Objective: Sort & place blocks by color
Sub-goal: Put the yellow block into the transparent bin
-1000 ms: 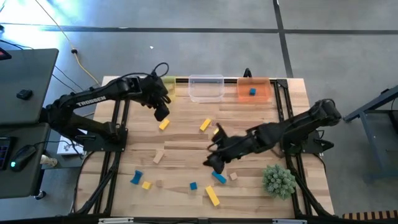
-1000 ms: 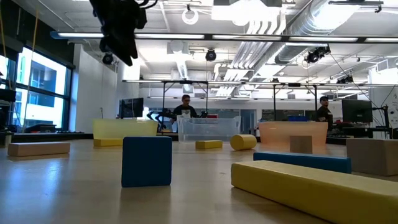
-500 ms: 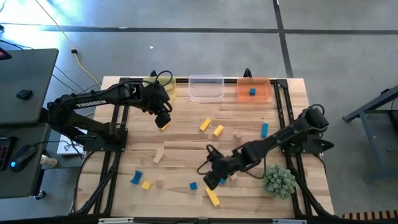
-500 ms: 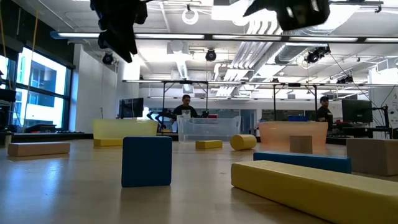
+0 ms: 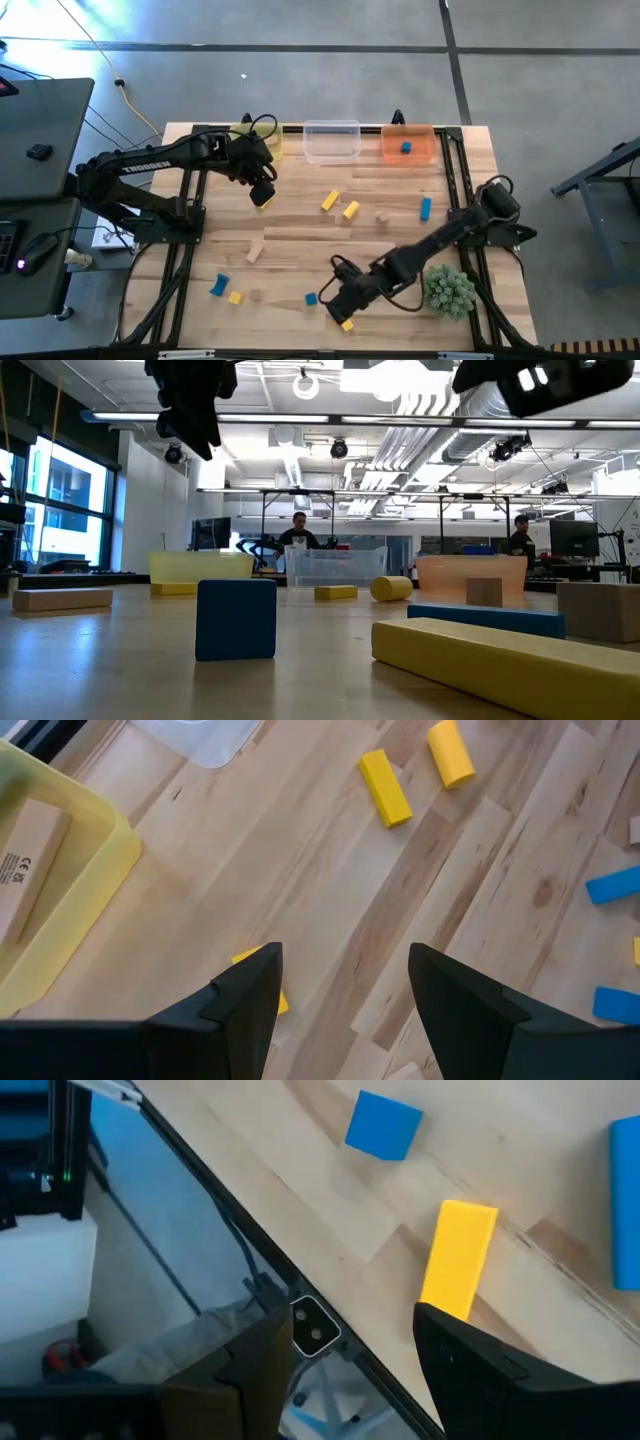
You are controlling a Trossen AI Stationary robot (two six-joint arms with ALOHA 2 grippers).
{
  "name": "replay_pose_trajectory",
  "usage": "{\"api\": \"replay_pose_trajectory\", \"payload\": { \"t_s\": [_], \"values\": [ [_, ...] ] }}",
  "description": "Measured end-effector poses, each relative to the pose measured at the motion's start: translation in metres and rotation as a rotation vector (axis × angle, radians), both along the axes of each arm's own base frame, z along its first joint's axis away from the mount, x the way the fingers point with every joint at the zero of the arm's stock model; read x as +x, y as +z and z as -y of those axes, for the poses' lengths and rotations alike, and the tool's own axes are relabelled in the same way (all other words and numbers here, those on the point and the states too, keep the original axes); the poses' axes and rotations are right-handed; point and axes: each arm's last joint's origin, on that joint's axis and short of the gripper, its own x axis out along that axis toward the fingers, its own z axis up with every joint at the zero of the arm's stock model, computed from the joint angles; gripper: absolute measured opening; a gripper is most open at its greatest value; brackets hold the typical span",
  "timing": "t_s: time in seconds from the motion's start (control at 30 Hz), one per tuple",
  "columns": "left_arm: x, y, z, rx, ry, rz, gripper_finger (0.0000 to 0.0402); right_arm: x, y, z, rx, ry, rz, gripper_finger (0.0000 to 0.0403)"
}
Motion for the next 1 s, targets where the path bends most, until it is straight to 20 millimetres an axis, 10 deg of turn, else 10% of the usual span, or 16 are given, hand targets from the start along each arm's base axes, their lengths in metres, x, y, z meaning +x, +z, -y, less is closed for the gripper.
{"api": "replay_pose_trajectory", "payload": {
  "t_s": [1.0],
  "values": [
    [-0.001, 0.000, -0.001, 0.039, 0.027, -0.014, 0.0209, 0.015, -0.068, -0.024, -0.185, -0.025, -0.213, 0.0197]
  ]
}}
